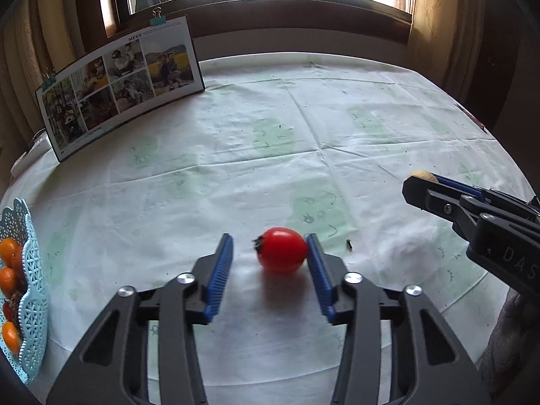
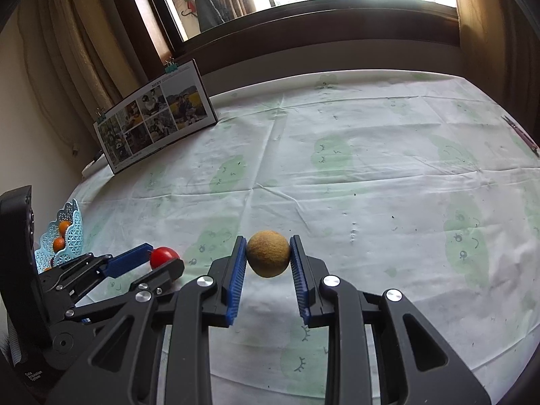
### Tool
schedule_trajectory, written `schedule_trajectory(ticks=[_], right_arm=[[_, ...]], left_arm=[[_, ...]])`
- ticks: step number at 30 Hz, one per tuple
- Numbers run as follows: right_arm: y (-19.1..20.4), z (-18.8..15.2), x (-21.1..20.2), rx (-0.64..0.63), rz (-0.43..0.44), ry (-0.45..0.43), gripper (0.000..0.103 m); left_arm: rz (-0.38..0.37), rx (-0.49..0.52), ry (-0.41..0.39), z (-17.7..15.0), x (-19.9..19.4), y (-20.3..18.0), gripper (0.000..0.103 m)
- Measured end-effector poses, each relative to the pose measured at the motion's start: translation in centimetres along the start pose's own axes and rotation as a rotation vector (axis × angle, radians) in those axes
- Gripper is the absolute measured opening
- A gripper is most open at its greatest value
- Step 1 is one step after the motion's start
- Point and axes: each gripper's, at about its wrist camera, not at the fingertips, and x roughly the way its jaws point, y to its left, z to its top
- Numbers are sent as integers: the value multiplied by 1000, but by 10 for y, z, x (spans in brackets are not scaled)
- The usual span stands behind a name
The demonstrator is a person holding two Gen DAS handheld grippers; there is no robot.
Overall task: Organize fruits
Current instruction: 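Grasp the tan round fruit with the right tool while left grasps a red tomato, then lower the tomato into the basket and open the left tool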
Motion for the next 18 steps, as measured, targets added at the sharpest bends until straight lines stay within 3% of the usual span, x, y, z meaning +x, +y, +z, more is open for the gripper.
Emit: schedule_trajectory(ticks=[8,18], right_arm=[[0,-2,1,-2,-10,-1,27],[3,-4,2,-15,-20,4,27]], left_arm=[[0,-17,-44,-1,-17,5,32],[96,-84,-123,-2,-51,33,32]])
